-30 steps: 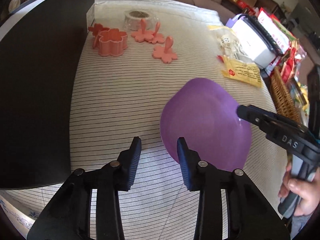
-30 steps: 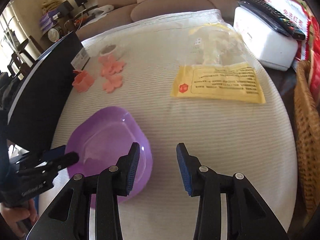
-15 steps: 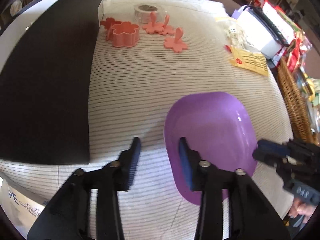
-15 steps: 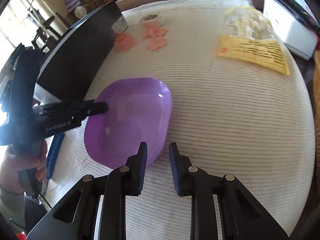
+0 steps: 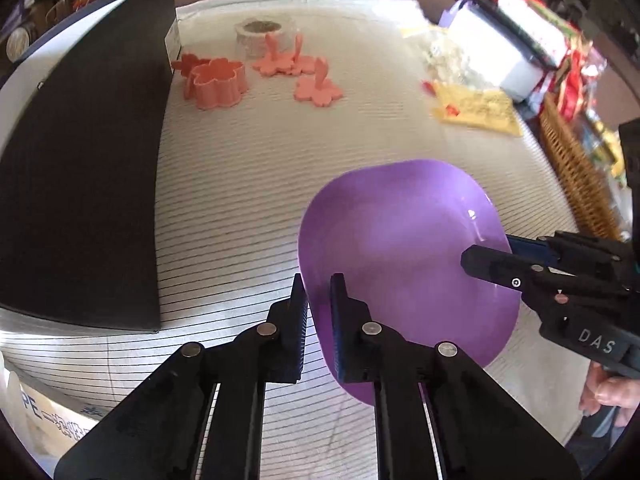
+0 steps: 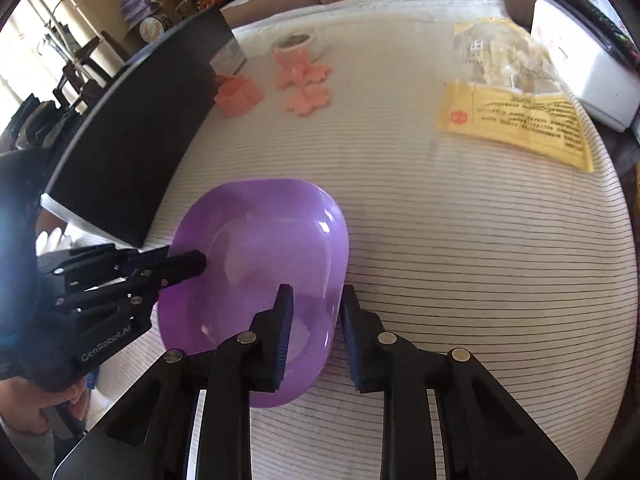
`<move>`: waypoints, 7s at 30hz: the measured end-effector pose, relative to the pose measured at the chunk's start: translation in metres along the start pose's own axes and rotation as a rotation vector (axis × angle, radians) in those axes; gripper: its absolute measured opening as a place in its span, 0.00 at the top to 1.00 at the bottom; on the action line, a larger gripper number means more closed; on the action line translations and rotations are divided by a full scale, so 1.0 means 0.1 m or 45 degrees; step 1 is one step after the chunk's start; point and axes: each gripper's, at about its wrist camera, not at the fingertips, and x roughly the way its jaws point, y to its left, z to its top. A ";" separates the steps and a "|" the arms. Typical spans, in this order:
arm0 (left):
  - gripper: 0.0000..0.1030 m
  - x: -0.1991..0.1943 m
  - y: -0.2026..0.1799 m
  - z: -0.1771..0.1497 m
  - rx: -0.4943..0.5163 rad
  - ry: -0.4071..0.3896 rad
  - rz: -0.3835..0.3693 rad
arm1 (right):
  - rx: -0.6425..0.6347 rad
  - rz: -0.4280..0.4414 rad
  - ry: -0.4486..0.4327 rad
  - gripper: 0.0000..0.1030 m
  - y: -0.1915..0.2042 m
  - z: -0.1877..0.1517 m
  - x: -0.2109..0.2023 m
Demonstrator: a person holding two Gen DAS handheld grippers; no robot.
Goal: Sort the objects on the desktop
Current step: 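Lift the purple bowl with the right tool and carry it toward the box, then lower the purple bowl into the box and open the right tool, then move the right tool to a pink flower piece and grasp its stem, then grasp a second pink flower with the left tool while the right tool holds its flower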
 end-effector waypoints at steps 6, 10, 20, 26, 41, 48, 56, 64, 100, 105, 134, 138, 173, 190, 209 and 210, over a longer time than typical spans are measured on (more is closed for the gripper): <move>0.90 -0.78 0.07 0.18 -0.024 -0.156 -0.053 | -0.092 0.017 -0.115 0.77 0.35 0.29 -0.67; 0.90 -1.39 0.39 0.37 -0.028 -0.211 -0.007 | -0.171 0.090 -0.173 0.77 0.82 0.68 -1.02; 0.90 -2.14 1.88 0.73 -0.080 -0.123 0.368 | -0.330 0.340 -0.071 0.77 2.34 1.65 -0.41; 0.90 -1.75 2.69 0.70 -0.137 0.027 0.539 | -0.359 0.339 0.144 0.77 3.03 1.85 0.64; 0.81 -0.53 2.78 0.75 0.090 0.297 0.677 | -0.330 0.144 0.514 0.78 2.91 1.75 1.82; 0.56 -0.66 2.73 0.82 0.015 0.253 0.622 | -0.344 0.122 0.526 0.74 2.99 1.79 1.80; 0.52 -1.30 2.75 0.83 -0.083 0.084 0.585 | -0.422 0.104 0.392 0.47 3.00 1.81 1.30; 0.41 -1.85 2.48 0.67 -0.219 -0.167 0.392 | -0.489 0.148 0.124 0.34 2.79 1.88 0.30; 0.24 -0.38 0.17 0.01 -0.274 -0.391 -0.144 | -0.325 -0.076 -0.221 0.31 0.16 1.09 0.24; 0.24 -0.28 0.17 0.02 -0.311 -0.330 -0.163 | -0.318 -0.094 -0.212 0.43 0.13 1.27 0.59; 0.24 -0.26 0.08 0.06 -0.268 -0.363 -0.207 | -0.213 0.122 -0.185 0.38 -0.02 1.47 0.44; 0.24 -0.22 0.08 0.02 -0.287 -0.321 -0.229 | -0.270 0.093 -0.127 0.38 0.00 1.45 0.68; 0.24 0.29 0.12 1.27 -0.305 -0.361 0.078 | 0.066 -0.013 -0.341 0.57 -0.42 0.43 -0.80; 0.21 1.28 0.09 2.01 -0.041 -0.140 0.296 | 0.062 0.063 -0.286 0.57 -0.56 0.55 -0.65; 0.69 0.58 -0.02 1.46 -0.053 -0.163 -0.033 | 0.082 0.115 -0.307 0.57 -0.52 0.59 -0.68; 0.69 0.45 -0.04 1.42 -0.048 -0.177 -0.045 | 0.081 0.116 -0.309 0.57 -0.51 0.60 -0.68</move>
